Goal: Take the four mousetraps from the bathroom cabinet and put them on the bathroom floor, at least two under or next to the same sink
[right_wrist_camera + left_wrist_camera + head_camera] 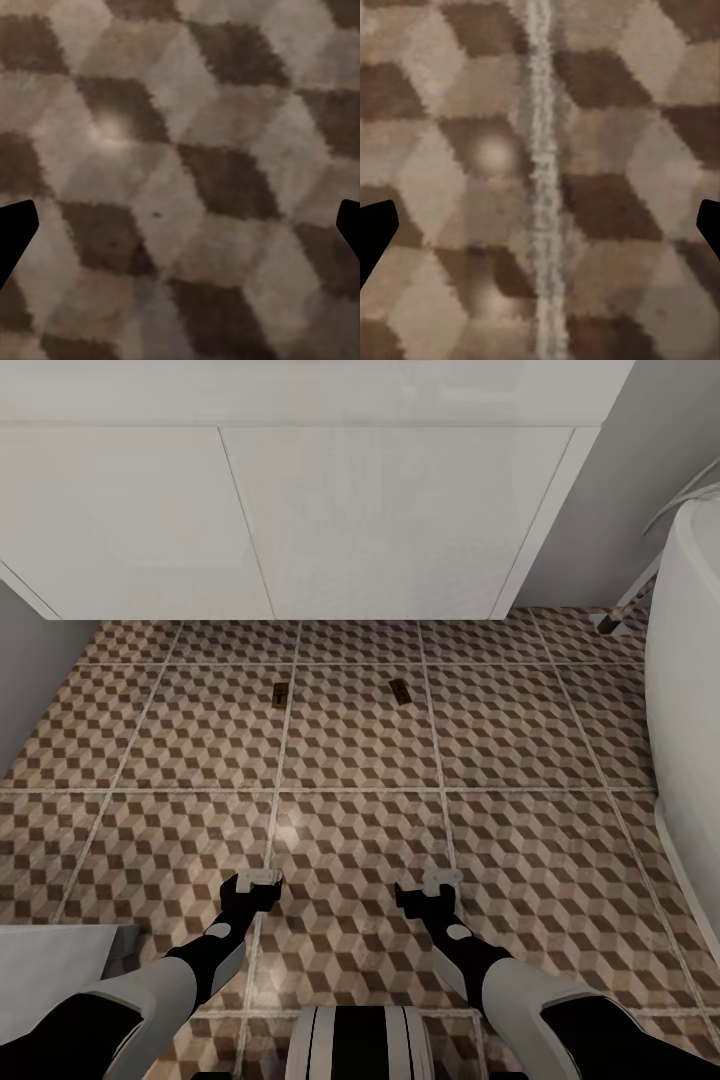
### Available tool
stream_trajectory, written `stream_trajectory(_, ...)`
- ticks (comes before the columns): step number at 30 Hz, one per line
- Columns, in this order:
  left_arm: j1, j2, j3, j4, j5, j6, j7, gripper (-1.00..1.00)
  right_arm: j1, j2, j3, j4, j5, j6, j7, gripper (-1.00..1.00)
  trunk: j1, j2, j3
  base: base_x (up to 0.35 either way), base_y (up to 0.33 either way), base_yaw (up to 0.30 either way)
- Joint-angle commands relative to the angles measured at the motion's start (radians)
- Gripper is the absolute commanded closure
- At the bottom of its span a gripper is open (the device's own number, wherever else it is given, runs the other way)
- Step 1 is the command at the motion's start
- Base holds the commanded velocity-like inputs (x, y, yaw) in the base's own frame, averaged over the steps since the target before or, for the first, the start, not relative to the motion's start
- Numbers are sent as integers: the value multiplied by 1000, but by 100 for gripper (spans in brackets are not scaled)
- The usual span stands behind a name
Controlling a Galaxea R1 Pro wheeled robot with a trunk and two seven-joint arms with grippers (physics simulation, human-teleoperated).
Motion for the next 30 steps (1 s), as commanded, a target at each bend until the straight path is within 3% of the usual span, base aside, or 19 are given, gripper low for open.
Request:
stream_trajectory(1,0,0,-9,1,8,-3,4,-100,-1,0,8,1,-3,-2,-6,-100,0,0,-1,0,0,0)
stream_trajectory(17,0,-3,-10,1,7,-3,3,-100,-1,0,7,1,-2,-1,-28,-100,0,0,-1,0,0,0)
stream_trajectory(27,0,-20,-9,1,8,2,4,-100,-1,-1,7,1,-3,0,-29,-100,0,0,-1,0,0,0)
stream_trajectory(30,0,-22,-9,1,9,2,5,-100,-1,-2,7,1,-3,1,-28,-100,-2,0,11,0,0,0)
